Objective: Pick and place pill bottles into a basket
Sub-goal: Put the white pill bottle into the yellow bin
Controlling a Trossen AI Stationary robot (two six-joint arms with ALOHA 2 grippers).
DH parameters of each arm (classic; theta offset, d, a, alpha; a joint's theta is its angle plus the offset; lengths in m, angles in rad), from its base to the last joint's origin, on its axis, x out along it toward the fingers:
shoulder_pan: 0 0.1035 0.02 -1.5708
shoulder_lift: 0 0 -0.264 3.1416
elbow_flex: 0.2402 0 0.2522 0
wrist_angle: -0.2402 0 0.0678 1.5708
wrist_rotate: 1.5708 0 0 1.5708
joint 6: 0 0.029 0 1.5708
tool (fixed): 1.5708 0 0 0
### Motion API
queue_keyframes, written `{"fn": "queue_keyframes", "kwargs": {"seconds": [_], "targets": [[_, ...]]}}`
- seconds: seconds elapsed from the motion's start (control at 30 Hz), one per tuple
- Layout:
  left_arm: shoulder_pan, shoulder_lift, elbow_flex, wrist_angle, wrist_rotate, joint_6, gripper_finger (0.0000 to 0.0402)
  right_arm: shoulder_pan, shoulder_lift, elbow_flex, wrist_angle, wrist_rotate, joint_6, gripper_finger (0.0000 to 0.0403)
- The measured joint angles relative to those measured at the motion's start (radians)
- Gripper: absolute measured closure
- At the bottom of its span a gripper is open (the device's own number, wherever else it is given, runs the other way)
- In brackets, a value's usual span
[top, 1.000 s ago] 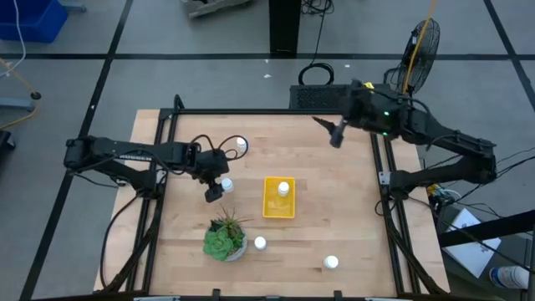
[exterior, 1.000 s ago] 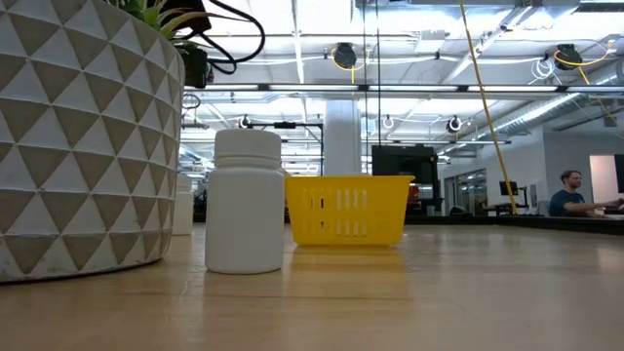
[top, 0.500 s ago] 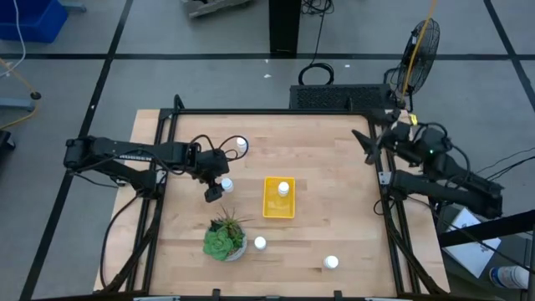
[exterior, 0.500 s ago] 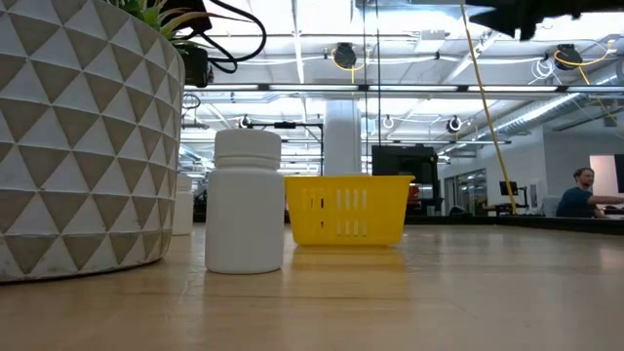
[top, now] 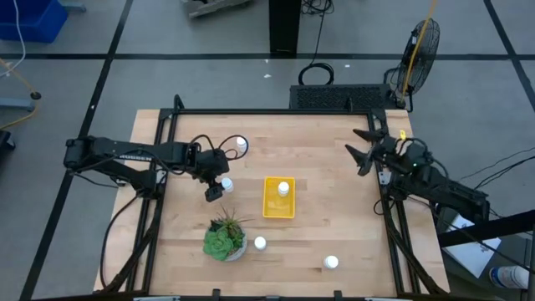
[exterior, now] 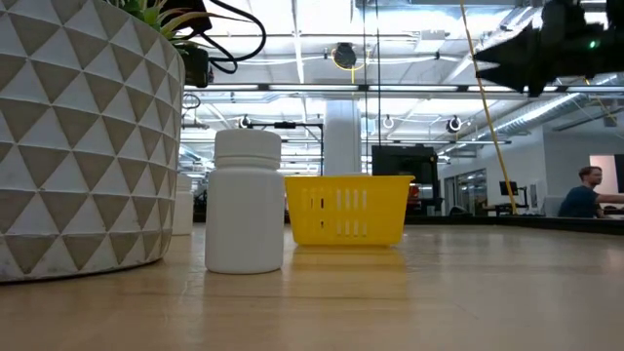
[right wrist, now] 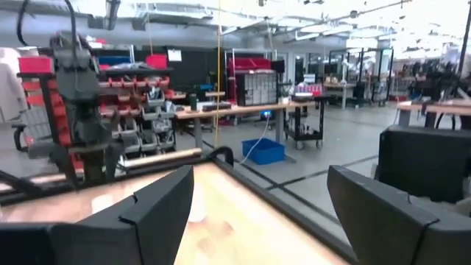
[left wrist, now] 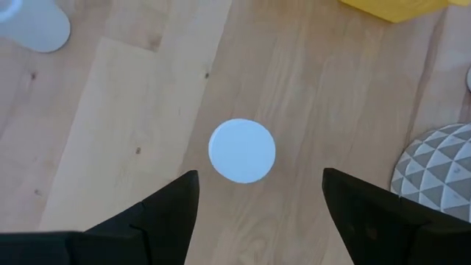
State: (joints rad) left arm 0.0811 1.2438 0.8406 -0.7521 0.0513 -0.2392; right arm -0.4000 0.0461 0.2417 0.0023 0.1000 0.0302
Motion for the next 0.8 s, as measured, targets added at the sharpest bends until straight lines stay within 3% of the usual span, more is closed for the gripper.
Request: {"fn": "queue_keyframes", "kwargs": {"seconds": [0.23,0.53,0.8], "targets": [[0.0,0.0,0.0,0.002,0.0,0.001,0.0107,0.001,-0.002,-0.114,0.039,-0.027,-0.005,0.0101],[0.0,0.0,0.0,0.002,0.0,0.0,0.0107,0.001,-0.002,-0.136,-0.007,-0.027,-0.015,0.0101],[0.0,0.0,0.0,0.004,0.012,-0.001,0.0107,0.001,-0.001,-0.195,0.096,-0.028,0.019,0.0101]]}}
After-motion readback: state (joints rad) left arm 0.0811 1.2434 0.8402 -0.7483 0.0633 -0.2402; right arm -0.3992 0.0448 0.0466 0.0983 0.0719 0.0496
